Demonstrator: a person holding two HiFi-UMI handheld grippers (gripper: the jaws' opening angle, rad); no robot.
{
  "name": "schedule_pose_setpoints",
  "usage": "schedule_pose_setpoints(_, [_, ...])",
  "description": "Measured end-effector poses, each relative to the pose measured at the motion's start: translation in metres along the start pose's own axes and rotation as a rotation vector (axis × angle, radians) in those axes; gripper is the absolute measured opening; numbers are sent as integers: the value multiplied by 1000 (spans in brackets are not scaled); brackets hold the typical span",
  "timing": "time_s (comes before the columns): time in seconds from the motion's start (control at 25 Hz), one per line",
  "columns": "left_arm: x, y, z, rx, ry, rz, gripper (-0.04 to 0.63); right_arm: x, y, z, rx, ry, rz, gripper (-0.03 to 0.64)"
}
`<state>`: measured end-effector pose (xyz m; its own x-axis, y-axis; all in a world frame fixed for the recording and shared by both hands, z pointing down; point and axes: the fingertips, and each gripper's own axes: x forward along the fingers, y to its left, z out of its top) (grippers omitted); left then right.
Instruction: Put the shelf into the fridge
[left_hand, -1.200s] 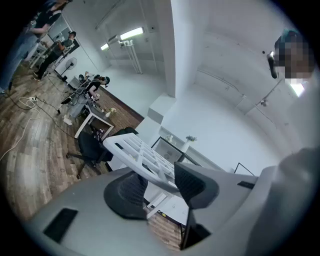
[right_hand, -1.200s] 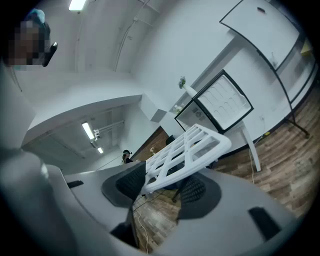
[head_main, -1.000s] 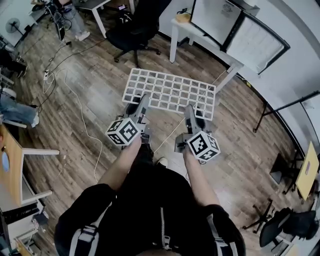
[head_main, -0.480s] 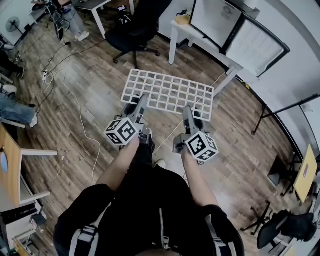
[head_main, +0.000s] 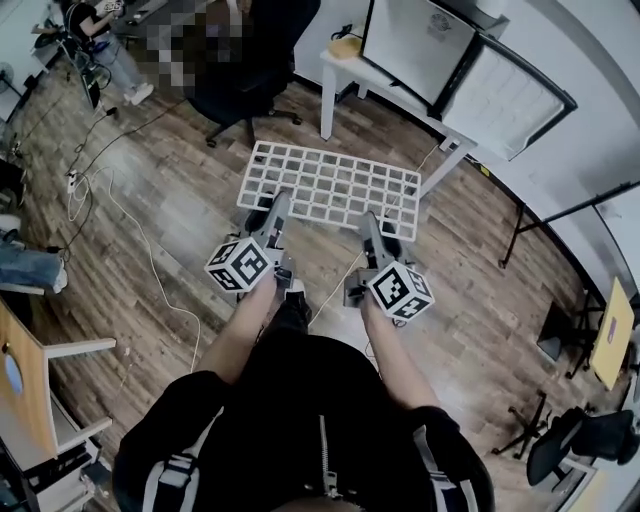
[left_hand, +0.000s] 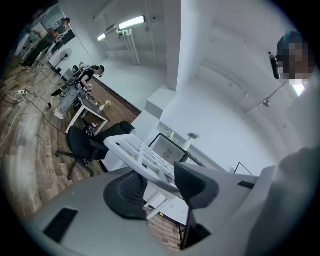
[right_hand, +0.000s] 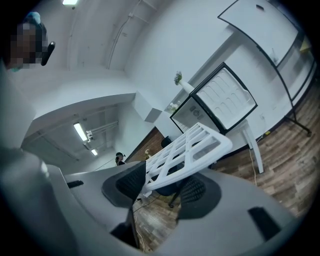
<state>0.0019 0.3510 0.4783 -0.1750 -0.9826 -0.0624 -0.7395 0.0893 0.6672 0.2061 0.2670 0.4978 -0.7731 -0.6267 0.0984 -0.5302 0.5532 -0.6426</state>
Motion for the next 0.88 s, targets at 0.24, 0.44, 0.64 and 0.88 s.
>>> schedule_pose_setpoints(0.24, [68, 20, 24, -3, 32, -55, 175, 60, -2, 20, 0, -42, -36, 206])
schedule_pose_setpoints(0.44, [115, 44, 41, -2, 54, -87, 175, 106, -2, 25, 7, -64, -57, 206])
schedule_pose_setpoints(0.64, [146, 60, 49, -7, 76, -98, 175, 139, -5, 30, 9, -71, -72, 206])
schedule_pose_setpoints(0.88, [177, 74, 58, -9, 97, -110, 175, 169, -8, 34, 15, -79, -89, 204])
